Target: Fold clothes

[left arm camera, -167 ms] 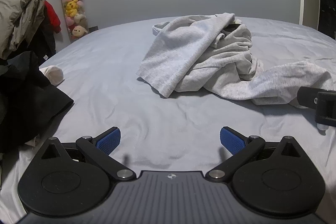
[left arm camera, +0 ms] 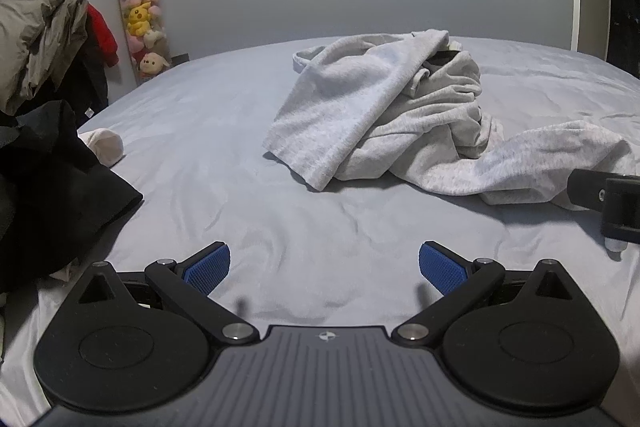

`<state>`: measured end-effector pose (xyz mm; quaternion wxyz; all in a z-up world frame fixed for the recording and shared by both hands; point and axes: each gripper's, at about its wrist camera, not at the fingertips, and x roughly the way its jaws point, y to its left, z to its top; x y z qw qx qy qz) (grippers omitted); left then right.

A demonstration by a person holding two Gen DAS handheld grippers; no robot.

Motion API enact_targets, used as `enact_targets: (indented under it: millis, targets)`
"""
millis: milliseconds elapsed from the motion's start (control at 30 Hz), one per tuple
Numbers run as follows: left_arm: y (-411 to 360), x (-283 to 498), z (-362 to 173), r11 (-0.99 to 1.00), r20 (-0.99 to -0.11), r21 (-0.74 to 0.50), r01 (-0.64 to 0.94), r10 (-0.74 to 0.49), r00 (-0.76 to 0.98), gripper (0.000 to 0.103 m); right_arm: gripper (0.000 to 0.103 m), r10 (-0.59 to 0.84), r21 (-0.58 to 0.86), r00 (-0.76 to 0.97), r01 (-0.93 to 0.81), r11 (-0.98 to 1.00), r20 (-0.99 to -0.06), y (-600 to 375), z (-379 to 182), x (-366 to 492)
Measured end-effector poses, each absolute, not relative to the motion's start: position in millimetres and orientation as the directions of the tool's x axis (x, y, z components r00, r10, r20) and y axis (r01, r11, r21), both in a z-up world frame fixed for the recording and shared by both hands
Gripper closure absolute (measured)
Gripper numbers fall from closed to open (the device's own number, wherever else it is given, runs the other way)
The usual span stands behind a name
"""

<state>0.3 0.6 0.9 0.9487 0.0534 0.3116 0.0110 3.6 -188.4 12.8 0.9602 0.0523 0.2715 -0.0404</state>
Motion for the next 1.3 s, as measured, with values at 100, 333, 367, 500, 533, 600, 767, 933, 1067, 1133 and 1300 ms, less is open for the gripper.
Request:
enact_targets:
  millis: [100, 333, 367, 500, 533, 600, 767, 933, 1067, 1133, 1300]
  targets:
    - [-3.0, 1.1, -0.4, 0.994, -0.594, 0.113, 0.013, 0.057, 0.803, 0.001, 0.000, -0.049, 0.080, 0.849, 0.107, 0.991, -0.526, -188.4, 13.4, 3.0]
    - [-6.5, -2.9, -0.8, 0.994, -0.583, 0.106, 0.019, 0.047, 0.811, 0.001, 0.000, -0.049, 0.083, 0.849, 0.108, 0.991, -0.527, -188.1, 13.8, 2.3]
    - [-7.3, -3.3, -0.8, 0.994, -0.583, 0.107, 0.020, 0.047, 0.811, 0.001, 0.000, -0.049, 0.083, 0.849, 0.109, 0.991, -0.526, -187.5, 12.9, 2.1]
    - [-8.4, -1.9, -2.9, 0.993, -0.588, 0.116, 0.026, 0.048, 0.808, 0.001, 0.000, -0.048, 0.084, 0.848, 0.108, 0.991, -0.527, -186.7, 12.7, 2.1]
    - [-9.2, -2.1, -3.1, 0.992, -0.588, 0.120, 0.025, 0.051, 0.807, 0.001, 0.000, -0.046, 0.085, 0.848, 0.107, 0.991, -0.527, -186.8, 12.8, 2.7]
    - [-7.6, -1.1, -2.8, 0.992, -0.590, 0.120, 0.024, 0.052, 0.806, 0.001, 0.000, -0.045, 0.085, 0.848, 0.106, 0.991, -0.527, -187.3, 12.8, 2.5]
    - [-7.3, -0.7, -3.3, 0.992, -0.591, 0.120, 0.026, 0.050, 0.805, 0.001, 0.000, -0.044, 0.083, 0.849, 0.103, 0.991, -0.527, -189.1, 13.4, 1.5]
    - [-7.1, -1.0, -3.9, 0.992, -0.593, 0.125, 0.033, 0.048, 0.804, 0.001, 0.000, -0.045, 0.080, 0.850, 0.102, 0.992, -0.525, -186.6, 13.2, -0.4]
    - [-6.4, -0.9, -3.8, 0.991, -0.594, 0.127, 0.033, 0.050, 0.803, 0.001, 0.000, -0.044, 0.079, 0.850, 0.100, 0.992, -0.525, -185.2, 12.9, -0.6]
    - [-6.0, -0.7, -3.9, 0.991, -0.594, 0.128, 0.031, 0.051, 0.803, 0.001, 0.000, -0.044, 0.078, 0.850, 0.100, 0.992, -0.525, -185.2, 13.1, -1.8]
    - [-6.3, -1.1, -3.5, 0.991, -0.593, 0.133, 0.032, 0.053, 0.804, 0.001, 0.000, -0.045, 0.077, 0.851, 0.100, 0.992, -0.524, -184.0, 12.7, -1.1]
